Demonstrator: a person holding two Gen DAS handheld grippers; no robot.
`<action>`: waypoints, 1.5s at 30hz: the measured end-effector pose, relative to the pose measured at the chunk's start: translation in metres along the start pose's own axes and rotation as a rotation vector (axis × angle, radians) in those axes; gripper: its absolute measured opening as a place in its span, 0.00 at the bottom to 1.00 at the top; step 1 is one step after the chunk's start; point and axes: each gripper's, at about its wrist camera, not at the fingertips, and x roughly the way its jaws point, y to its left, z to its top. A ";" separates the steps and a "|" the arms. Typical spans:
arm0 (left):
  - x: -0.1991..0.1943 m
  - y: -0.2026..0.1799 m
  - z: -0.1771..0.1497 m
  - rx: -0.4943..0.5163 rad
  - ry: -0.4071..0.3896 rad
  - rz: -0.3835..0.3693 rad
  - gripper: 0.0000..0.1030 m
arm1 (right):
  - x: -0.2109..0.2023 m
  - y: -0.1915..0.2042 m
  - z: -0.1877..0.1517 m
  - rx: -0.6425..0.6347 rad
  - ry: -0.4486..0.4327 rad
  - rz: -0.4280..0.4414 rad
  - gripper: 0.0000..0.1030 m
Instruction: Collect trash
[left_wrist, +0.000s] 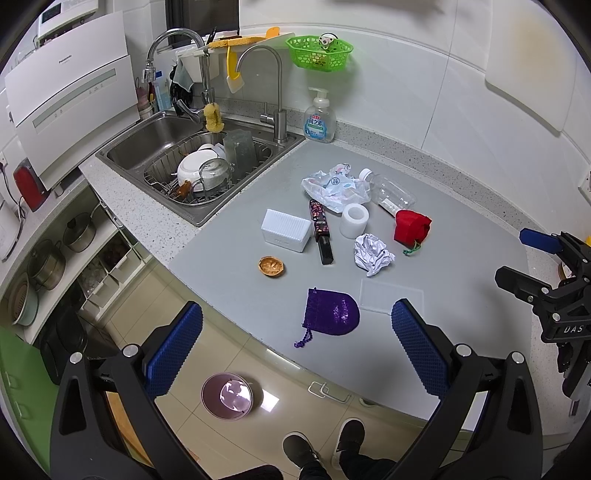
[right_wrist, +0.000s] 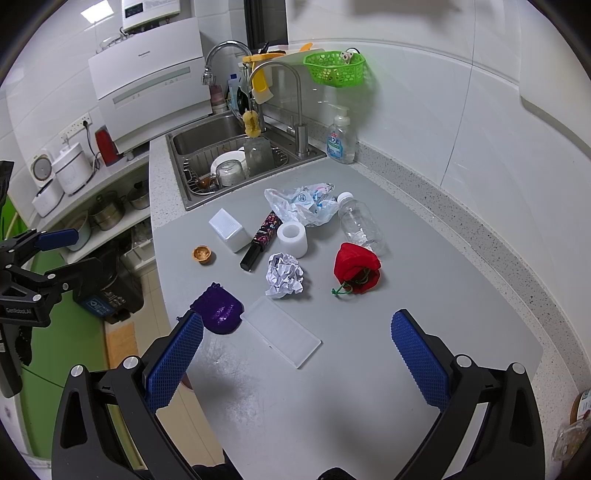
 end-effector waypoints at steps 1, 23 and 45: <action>0.000 0.000 0.000 -0.001 0.001 0.000 0.97 | 0.000 0.000 0.000 -0.001 0.000 0.000 0.95; 0.001 0.001 -0.002 -0.006 0.002 -0.003 0.97 | 0.003 0.003 -0.003 -0.003 0.005 -0.001 0.95; 0.098 0.029 0.021 -0.045 0.100 -0.004 0.97 | 0.021 -0.012 0.000 0.008 0.048 0.003 0.95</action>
